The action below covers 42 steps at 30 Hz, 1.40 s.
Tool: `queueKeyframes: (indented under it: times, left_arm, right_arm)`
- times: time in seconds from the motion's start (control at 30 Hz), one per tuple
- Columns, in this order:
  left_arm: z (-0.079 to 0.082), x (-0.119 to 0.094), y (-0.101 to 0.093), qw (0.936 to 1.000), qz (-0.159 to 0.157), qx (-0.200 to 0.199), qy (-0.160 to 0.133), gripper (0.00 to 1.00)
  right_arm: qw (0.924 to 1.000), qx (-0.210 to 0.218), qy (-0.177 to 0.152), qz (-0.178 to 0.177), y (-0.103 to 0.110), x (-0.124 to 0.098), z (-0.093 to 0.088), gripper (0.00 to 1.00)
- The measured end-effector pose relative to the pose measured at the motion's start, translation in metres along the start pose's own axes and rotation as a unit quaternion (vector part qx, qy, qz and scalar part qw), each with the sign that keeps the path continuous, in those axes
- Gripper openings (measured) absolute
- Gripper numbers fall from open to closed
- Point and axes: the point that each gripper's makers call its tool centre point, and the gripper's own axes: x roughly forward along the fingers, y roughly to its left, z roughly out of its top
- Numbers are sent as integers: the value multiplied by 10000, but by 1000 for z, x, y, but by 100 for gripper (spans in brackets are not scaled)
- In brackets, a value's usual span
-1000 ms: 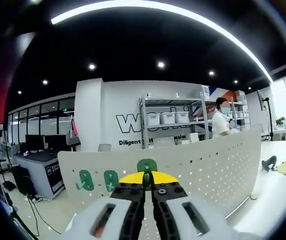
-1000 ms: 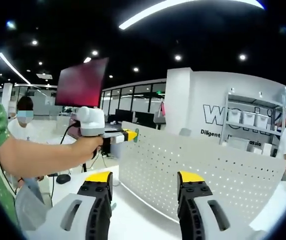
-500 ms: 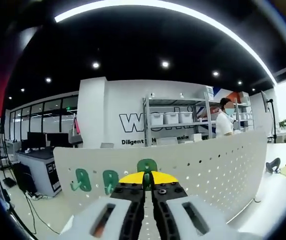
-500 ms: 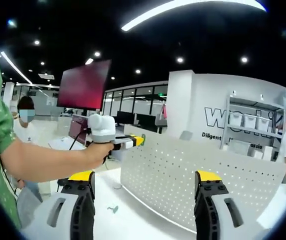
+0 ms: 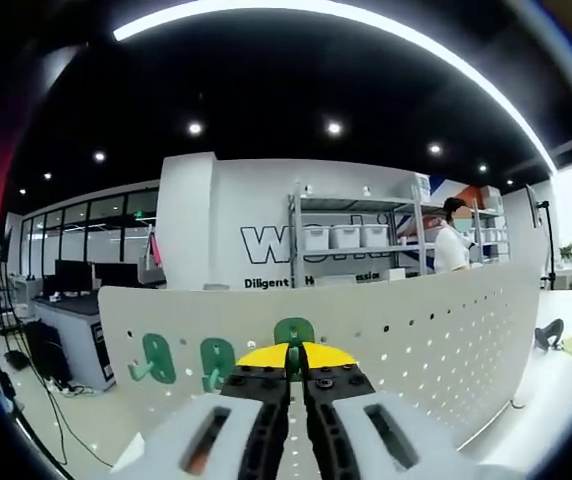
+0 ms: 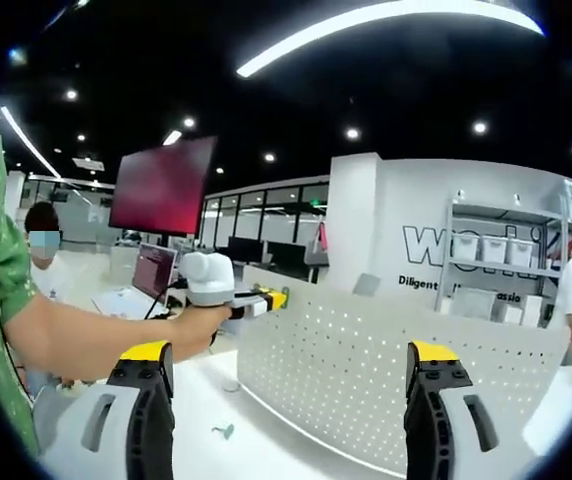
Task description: Insert the hook assembly into the mounting plate slot until the hook locks in place.
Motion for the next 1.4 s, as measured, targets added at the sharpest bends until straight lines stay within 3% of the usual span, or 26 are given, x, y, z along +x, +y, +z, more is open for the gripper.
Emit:
queueKeyframes:
  times: [1.4]
  left_arm:
    - [-8,6,3,9989,236,269,-296,3]
  right_arm:
    - [9998,32,206,68,-3,4,-14,95]
